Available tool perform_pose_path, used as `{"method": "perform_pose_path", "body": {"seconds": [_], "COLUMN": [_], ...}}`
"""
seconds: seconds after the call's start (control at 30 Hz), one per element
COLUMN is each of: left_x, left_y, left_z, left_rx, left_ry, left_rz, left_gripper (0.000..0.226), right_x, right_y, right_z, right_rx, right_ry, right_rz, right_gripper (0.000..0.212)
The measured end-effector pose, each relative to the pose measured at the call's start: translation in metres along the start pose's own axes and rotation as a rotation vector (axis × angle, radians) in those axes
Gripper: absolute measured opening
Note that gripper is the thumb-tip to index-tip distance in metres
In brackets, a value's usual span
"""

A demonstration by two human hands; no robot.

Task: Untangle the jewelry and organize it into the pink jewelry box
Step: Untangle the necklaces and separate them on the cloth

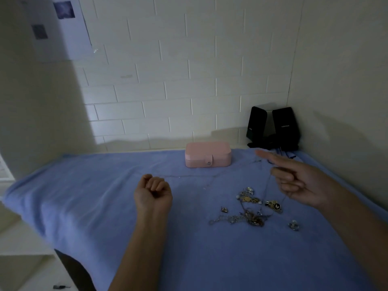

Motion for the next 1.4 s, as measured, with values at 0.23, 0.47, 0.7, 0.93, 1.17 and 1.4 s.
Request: {"method": "perform_pose_path", "body": {"seconds": [0.23, 0.47, 0.7, 0.93, 1.17, 1.4], "left_x": [0.007, 0.015, 0.001, 0.025, 0.065, 0.059], "left_y": [0.019, 0.026, 0.028, -0.038, -0.06, -0.062], "left_z": [-0.03, -0.042, -0.055, 0.005, 0.115, 0.103], "left_rx": [-0.265, -0.4, -0.792, -1.64, -1.372, -1.025], "left_ry": [-0.311, -0.414, -0.454, -0.563, 0.15, 0.211], "left_rz": [-0.299, -0.434, -0.476, -0.109, 0.687, 0.561], "left_gripper": [0.031, 0.031, 0.014, 0.072, 0.025, 0.023], "right_x": [0.003, 0.003, 0.0, 0.004, 0.014, 0.012], "right_y": [0.019, 0.026, 0.023, -0.024, -0.061, -0.041], "right_z": [0.015, 0.008, 0.013, 0.01, 0.015, 0.023], "right_rx": [0.548, 1.07, 1.007, 0.707, 0.673, 0.647], "right_ry": [0.111, 0.084, 0.2, 0.283, 0.348, 0.363], "right_rz": [-0.253, -0.435, -0.447, -0.1, 0.044, -0.112], "right_gripper": [0.032, 0.036, 0.034, 0.029, 0.029, 0.025]}}
Point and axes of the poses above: each hand's wrist, its own x-axis away from the middle knuckle, its own y-axis out of the back of the hand, z = x × y, the point moved 9 cm from there along -x, towards the middle knuckle, and after that the axes turned 4 degrees about z, right-handed, at the moved point
